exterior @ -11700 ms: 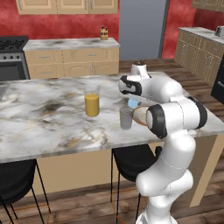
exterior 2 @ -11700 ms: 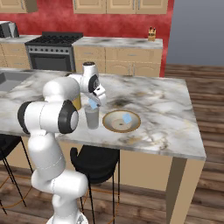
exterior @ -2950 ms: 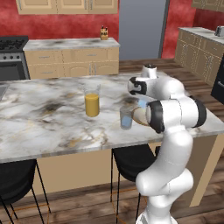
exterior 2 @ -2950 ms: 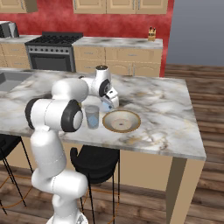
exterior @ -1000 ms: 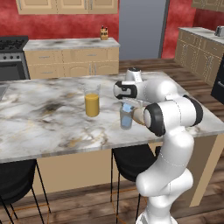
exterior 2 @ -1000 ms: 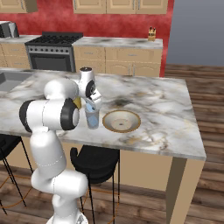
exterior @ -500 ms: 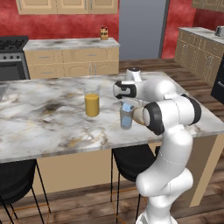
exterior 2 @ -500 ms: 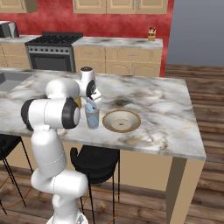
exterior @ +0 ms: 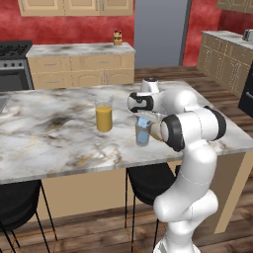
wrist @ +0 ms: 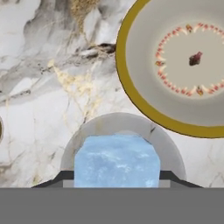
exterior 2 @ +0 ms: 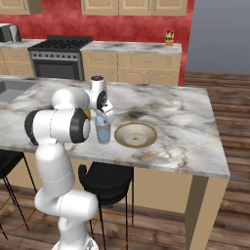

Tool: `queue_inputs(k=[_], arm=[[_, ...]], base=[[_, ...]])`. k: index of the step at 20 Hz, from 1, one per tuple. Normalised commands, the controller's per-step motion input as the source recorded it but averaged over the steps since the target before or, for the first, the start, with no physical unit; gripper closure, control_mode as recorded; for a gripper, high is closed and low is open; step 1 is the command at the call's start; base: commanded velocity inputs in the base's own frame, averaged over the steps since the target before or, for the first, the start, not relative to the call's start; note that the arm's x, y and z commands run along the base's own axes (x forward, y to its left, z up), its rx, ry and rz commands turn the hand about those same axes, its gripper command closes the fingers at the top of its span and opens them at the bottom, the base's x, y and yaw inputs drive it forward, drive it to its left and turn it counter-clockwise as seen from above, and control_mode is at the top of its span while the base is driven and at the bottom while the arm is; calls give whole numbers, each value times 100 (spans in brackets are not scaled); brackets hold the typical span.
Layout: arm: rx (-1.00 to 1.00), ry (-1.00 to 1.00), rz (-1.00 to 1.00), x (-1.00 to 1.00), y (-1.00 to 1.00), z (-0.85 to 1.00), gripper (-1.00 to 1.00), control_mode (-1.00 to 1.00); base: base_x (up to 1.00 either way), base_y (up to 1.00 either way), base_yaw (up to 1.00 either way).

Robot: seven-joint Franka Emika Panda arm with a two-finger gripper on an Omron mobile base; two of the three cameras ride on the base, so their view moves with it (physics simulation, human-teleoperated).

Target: There are two ice cubes in the ice bowl. Place both ice cubes in the glass cup.

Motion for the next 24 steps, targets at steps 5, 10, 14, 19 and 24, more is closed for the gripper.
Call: queue_inputs(k=[5,10,14,19,24], arm=[[0,0,0,3,0,-2,100,-100],[0,0,0,6,0,4,-100,-100],[0,0,0,0,0,22,-100,-100],[1,0,0,-25,0,27,-100,-100],[0,-6,2,-100,-6,-2,-100,-100]], base=[[0,0,0],[0,0,0],[0,0,0],[0,0,0],[0,0,0]])
